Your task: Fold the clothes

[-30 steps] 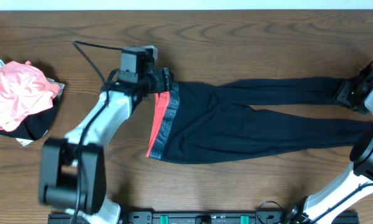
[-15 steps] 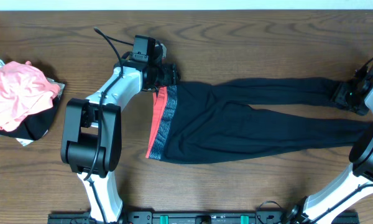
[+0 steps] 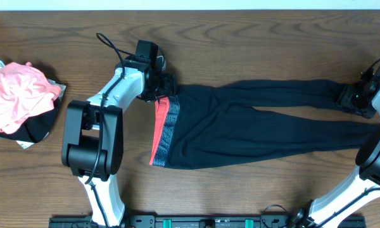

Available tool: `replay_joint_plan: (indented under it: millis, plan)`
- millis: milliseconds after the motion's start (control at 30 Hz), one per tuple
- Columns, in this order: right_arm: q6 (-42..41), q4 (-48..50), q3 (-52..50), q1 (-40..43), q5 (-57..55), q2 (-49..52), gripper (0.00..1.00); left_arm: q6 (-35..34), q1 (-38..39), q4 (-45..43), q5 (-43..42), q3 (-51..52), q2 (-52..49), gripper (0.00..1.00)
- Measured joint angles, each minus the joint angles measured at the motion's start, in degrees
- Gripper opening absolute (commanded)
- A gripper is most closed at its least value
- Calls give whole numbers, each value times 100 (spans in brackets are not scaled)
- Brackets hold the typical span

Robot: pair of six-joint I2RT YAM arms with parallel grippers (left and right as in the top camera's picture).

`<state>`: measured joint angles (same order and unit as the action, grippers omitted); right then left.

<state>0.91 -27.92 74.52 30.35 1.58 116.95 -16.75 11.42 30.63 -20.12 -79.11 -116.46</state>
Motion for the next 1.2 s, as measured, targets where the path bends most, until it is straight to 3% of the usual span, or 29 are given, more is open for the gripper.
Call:
replay_joint_plan:
  millis: [400, 667, 1200]
  plan:
    - [20, -48, 2, 0, 2, -2, 67, -511, -15, 376, 83, -39, 1147, 66]
    - [46, -101, 7, 0, 7, -11, 67, -1185, -15, 286, 50, 79, 732, 66]
    - [127, -127, 7, 0, 15, -13, 68, -1517, -15, -264, -728, 87, 127, 66]
